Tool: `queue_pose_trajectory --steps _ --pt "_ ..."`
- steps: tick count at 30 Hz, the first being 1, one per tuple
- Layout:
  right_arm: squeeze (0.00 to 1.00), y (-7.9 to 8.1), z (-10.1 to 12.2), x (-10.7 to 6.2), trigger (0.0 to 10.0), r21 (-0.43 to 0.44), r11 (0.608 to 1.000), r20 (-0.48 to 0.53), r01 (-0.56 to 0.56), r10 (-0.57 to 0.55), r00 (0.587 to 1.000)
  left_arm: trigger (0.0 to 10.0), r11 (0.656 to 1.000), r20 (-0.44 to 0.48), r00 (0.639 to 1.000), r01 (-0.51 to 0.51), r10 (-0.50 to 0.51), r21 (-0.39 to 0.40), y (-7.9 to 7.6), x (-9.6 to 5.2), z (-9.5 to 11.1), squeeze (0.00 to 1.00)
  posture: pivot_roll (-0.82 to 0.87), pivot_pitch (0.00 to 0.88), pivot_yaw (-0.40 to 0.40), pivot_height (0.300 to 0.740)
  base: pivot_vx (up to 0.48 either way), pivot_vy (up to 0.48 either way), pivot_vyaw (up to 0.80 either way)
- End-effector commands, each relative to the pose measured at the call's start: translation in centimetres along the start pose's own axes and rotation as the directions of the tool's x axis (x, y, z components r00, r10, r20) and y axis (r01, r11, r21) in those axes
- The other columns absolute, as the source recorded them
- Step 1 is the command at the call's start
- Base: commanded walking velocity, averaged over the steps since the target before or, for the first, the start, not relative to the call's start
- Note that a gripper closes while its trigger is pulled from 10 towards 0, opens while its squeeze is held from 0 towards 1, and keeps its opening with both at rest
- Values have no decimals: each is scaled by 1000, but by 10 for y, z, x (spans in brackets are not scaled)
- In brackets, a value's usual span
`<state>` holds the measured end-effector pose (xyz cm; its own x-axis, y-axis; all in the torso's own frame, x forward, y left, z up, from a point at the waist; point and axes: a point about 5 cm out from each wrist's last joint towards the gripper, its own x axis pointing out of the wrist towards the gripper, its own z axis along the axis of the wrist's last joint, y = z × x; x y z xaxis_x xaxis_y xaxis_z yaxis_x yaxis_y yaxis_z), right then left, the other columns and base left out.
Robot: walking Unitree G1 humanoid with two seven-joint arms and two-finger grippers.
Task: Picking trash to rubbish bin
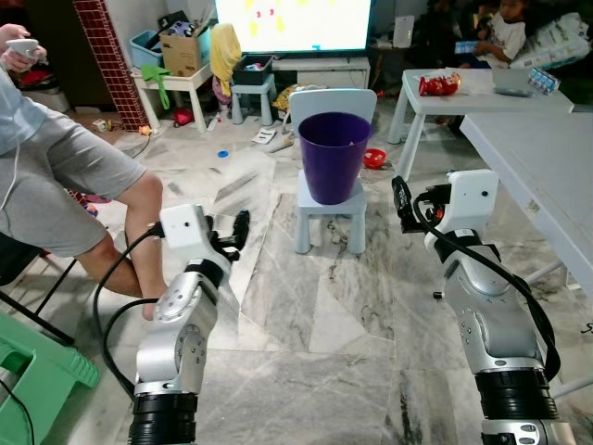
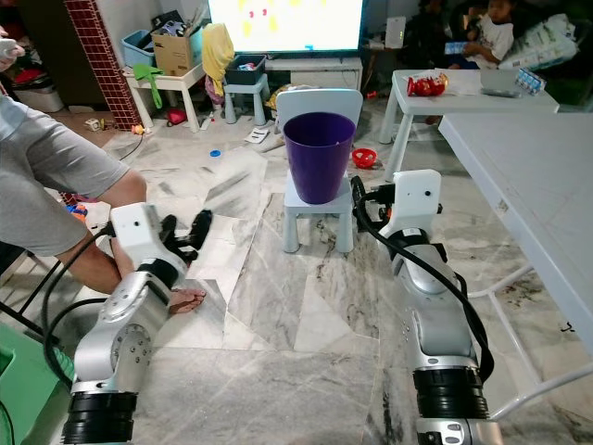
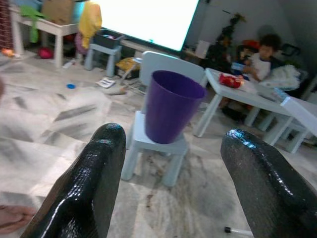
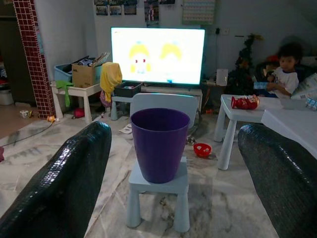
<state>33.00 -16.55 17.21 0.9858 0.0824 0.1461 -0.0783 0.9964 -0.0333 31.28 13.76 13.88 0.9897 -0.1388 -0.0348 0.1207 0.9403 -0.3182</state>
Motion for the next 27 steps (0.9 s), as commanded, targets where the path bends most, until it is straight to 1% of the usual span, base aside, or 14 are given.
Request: queue_pose_trajectory --steps 1,3,22,27 --pt "875 1 4 2 10000 6 1000 12 -3 3 1000 10000 1000 16 1000 1 -2 17 0 1 5 0 -15 0 16 740 0 0 0" --pt "878 1 3 2 10000 7 1000 10 -2 2 1000 10000 1000 14 1000 2 -2 17 0 1 5 0 -16 0 16 740 0 0 -288" --pt "875 1 4 2 10000 10 1000 5 -2 2 1000 10000 999 19 1000 19 -20 34 -1 0 4 0 -16 0 17 740 0 0 -800" --pt "871 2 3 2 10000 11 1000 6 -4 4 1000 10000 999 22 999 25 -26 34 -1 0 4 0 -16 0 18 740 263 0 -800"
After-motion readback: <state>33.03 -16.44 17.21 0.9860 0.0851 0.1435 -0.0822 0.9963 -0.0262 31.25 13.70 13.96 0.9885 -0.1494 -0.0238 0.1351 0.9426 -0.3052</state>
